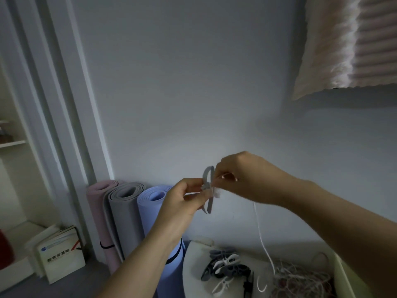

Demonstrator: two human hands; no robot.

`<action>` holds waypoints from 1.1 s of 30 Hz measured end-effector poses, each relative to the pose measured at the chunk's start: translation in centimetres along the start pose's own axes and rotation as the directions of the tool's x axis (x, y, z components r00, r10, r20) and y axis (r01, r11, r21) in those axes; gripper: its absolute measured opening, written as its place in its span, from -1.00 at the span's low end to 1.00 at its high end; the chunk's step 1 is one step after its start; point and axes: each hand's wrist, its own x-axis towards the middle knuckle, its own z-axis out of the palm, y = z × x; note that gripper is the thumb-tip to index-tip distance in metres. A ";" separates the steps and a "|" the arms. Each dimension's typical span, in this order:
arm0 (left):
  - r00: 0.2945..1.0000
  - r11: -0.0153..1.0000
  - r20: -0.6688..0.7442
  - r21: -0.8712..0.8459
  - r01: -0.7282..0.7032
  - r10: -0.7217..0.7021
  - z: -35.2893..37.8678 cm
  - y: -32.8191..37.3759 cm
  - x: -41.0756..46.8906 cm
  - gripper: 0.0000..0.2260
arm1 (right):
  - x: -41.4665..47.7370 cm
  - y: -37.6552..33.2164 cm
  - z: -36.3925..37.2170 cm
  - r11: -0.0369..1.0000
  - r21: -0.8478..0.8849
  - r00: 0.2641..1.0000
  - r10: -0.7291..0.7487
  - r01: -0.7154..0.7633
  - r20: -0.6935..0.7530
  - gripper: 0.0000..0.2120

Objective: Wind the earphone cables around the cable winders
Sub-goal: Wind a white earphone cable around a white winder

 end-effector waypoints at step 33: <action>0.995 0.913 0.072 -0.397 0.095 -0.072 -0.5 1.9 0.2 -0.77 | -1.7 0.8 6.1 0.767 0.557 0.947 0.278 -0.319 0.159 -0.76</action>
